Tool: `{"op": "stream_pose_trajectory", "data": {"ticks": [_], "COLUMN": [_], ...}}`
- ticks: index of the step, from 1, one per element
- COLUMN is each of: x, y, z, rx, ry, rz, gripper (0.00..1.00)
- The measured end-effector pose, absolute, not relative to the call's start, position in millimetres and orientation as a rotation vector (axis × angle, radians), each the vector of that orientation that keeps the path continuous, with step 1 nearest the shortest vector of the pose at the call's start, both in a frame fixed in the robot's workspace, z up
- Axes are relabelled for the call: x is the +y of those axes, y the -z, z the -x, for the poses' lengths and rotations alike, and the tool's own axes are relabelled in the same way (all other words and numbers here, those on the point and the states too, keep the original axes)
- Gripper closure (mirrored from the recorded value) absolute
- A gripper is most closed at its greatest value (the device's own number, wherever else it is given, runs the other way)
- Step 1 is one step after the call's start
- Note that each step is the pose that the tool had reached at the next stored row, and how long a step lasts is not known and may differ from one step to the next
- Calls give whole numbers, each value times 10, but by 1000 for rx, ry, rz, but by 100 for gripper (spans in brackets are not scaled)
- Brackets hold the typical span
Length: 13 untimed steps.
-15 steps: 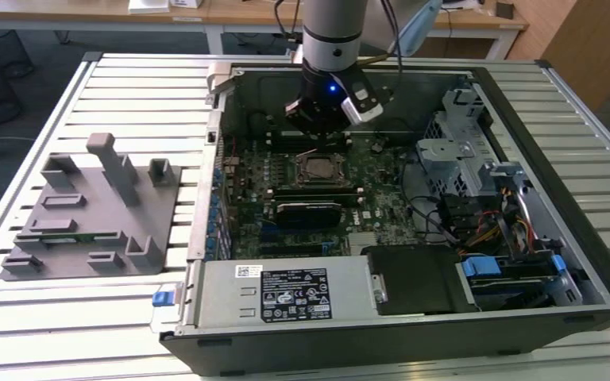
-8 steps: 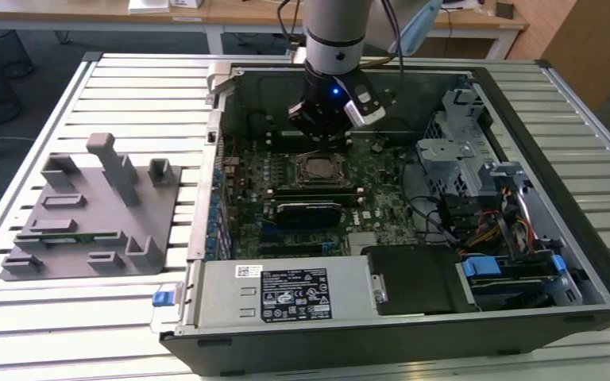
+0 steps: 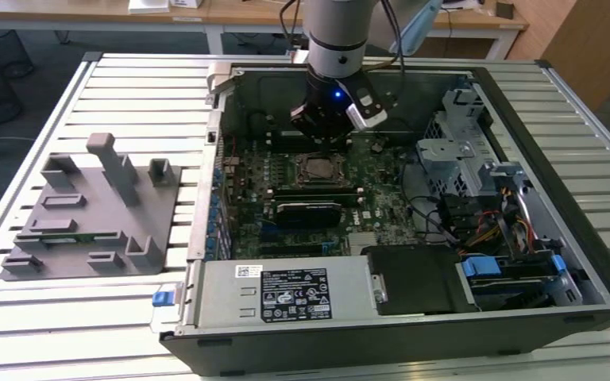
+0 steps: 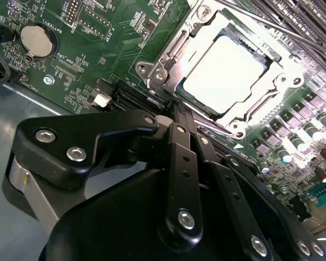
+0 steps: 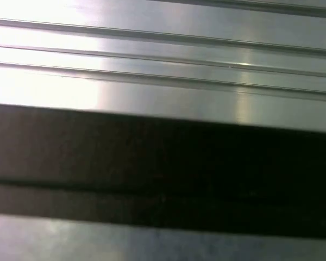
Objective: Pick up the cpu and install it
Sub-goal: 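Install the first cpu locking lever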
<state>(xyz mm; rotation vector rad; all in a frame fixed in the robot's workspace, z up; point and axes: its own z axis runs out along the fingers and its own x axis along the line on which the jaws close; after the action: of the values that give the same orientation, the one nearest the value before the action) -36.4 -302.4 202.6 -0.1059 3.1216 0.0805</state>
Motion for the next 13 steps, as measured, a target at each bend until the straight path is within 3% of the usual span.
{"op": "stream_pose_trajectory", "data": {"ticks": [13], "x": [-3024], "y": [-1977], "z": [350], "rx": [3122], "ry": [-80], "rz": [106], "gripper": [89]}}
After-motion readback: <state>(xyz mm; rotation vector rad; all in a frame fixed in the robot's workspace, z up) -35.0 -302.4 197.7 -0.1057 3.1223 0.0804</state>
